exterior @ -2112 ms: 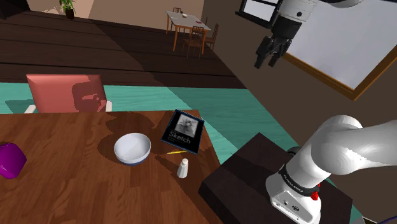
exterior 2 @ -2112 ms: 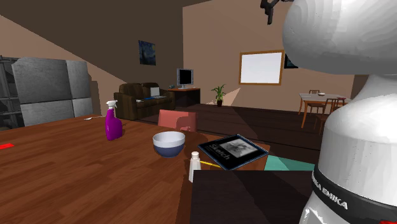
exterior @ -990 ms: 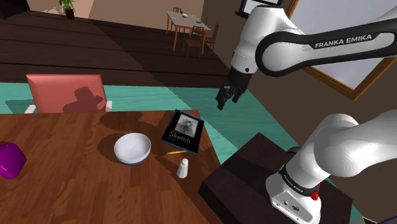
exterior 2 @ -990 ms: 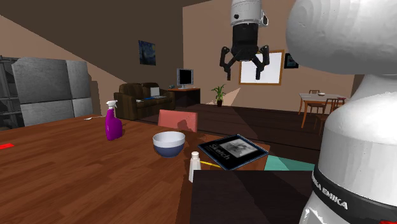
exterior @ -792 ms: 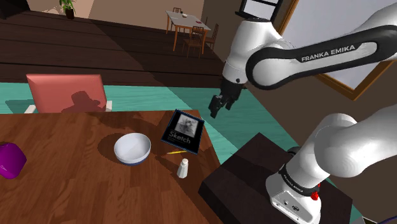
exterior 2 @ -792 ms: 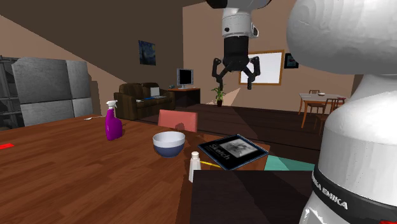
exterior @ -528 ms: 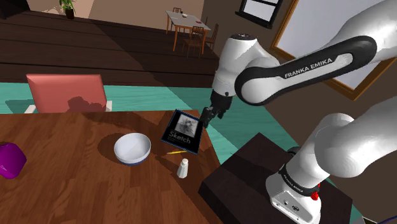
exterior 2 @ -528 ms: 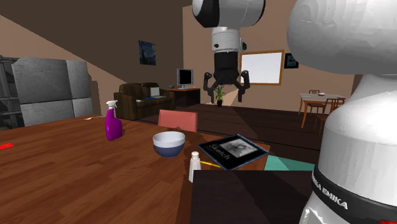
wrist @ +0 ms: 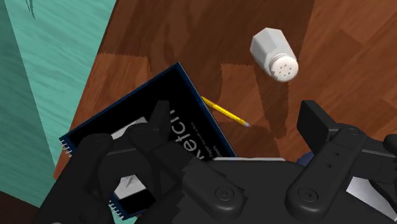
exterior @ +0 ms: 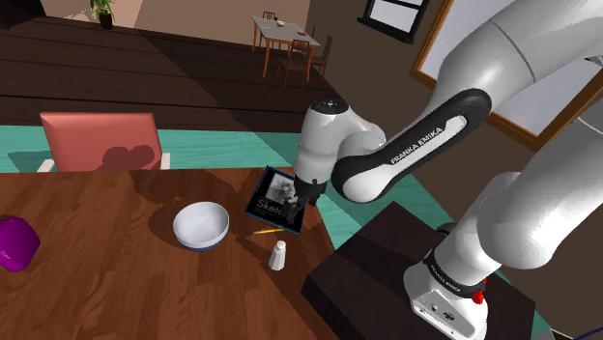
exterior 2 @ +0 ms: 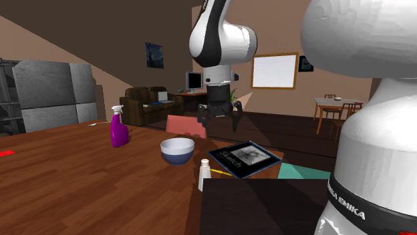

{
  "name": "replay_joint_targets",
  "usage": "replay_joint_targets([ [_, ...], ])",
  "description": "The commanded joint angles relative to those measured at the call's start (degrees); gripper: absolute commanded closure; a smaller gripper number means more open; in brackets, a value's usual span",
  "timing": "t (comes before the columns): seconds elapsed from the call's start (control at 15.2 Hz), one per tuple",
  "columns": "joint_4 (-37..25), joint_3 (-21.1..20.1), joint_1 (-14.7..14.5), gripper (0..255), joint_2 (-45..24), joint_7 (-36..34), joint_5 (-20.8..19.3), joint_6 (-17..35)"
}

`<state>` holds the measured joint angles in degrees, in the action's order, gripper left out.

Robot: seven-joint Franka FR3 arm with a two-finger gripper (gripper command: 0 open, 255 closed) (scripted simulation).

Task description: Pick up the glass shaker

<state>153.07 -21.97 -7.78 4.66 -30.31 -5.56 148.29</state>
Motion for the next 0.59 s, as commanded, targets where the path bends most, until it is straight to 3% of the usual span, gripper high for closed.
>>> replay_joint_targets([
  [0.0, -1.58, -1.21, 0.18, 0, -5.5, -4.95, -5.16, 2.98],
  [0.2, -4.7, -0.42, -1.38, 0, -13.61, -13.21, -14.57, 6.02],
  [0.4, -8.59, 2.68, -5.38, 0, -21.34, -20.56, -22.84, 8.03],
  [0.53, -9.11, 3.81, -6.4, 0, -22.72, -21.68, -24.16, 8.75],
])
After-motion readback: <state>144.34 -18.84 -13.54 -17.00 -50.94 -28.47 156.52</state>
